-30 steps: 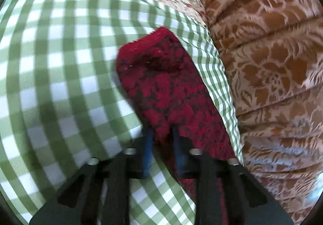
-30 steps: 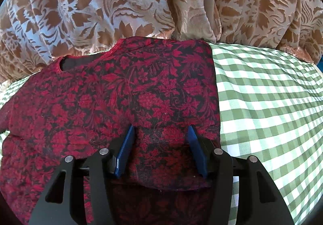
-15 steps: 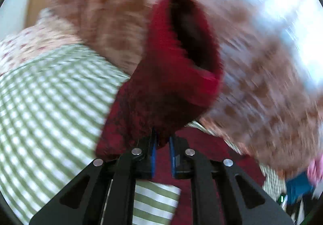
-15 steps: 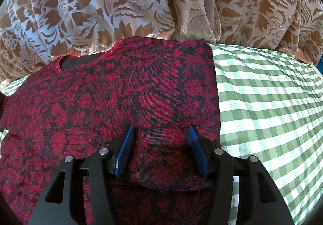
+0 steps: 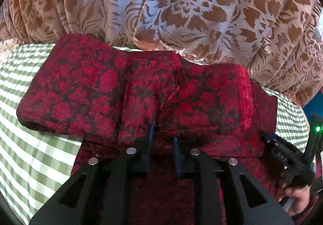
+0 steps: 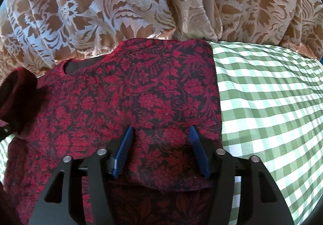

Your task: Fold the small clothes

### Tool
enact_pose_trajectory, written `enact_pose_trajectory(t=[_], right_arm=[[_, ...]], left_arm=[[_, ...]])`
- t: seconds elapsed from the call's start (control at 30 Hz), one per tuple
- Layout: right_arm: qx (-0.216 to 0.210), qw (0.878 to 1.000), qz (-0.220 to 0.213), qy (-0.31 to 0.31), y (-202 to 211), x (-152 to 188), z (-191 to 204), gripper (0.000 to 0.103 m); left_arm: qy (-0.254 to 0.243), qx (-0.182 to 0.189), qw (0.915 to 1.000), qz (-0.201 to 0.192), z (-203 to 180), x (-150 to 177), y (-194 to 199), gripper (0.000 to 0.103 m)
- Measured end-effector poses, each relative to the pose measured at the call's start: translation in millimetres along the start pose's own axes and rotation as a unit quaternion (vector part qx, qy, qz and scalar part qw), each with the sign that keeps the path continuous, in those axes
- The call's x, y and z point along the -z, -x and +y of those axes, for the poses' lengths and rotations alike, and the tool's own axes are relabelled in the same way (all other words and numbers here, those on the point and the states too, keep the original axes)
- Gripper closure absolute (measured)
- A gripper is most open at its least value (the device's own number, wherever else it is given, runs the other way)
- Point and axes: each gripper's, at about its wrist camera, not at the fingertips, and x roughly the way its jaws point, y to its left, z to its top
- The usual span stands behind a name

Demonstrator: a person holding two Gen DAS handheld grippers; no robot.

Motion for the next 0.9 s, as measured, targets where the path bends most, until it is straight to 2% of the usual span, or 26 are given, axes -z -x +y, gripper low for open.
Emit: enact_pose_trajectory(t=[0.03, 0.1, 0.17, 0.3, 0.37, 0.43, 0.47, 0.53, 0.63, 0.73, 0.8, 0.9], right_arm=[[-0.004, 1.000, 0.002, 0.003, 3, -2, 2, 0.035], [-0.022, 1.000, -0.002, 0.001, 13, -6, 8, 0.034], [-0.072, 0.997, -0.009, -0.017, 27, -9, 15, 0.034], [-0.212, 0.976, 0.011, -0.046, 38, -12, 45, 0.031], [-0.254, 0.966, 0.027, -0.049, 34, -12, 67, 0.031], [-0.277, 0.959, 0.043, -0.051, 24, -13, 85, 0.031], [-0.280, 0.957, 0.057, -0.052, 16, -13, 96, 0.031], [-0.271, 0.958, 0.079, -0.052, -1, -12, 112, 0.039], [-0.247, 0.964, 0.092, -0.039, -20, -13, 135, 0.068], [-0.238, 0.967, 0.083, -0.036, -16, -17, 137, 0.086], [-0.233, 0.970, 0.061, -0.020, 0, -20, 137, 0.090], [-0.226, 0.974, 0.025, -0.005, 26, -26, 129, 0.091]], left_arm=[[-0.004, 0.001, 1.0000, -0.001, -2, 0, 3, 0.073], [-0.009, 0.004, 0.9999, -0.006, -1, 0, 9, 0.058], [-0.017, 0.004, 0.9998, -0.013, -6, 0, 15, 0.051], [-0.019, 0.008, 0.9997, -0.014, -6, 7, 21, 0.048], [-0.011, 0.011, 0.9998, -0.015, -2, 11, 24, 0.048], [0.004, 0.012, 0.9998, -0.015, 6, 17, 29, 0.049], [0.011, 0.012, 0.9998, -0.015, 10, 20, 31, 0.049], [0.030, 0.014, 0.9994, -0.011, 22, 29, 36, 0.049], [0.046, 0.003, 0.9989, -0.008, 37, 41, 40, 0.050], [0.070, 0.001, 0.9975, 0.000, 51, 48, 39, 0.050], [0.089, -0.002, 0.9960, 0.002, 61, 53, 38, 0.050], [0.108, 0.002, 0.9941, 0.003, 69, 56, 38, 0.052]])
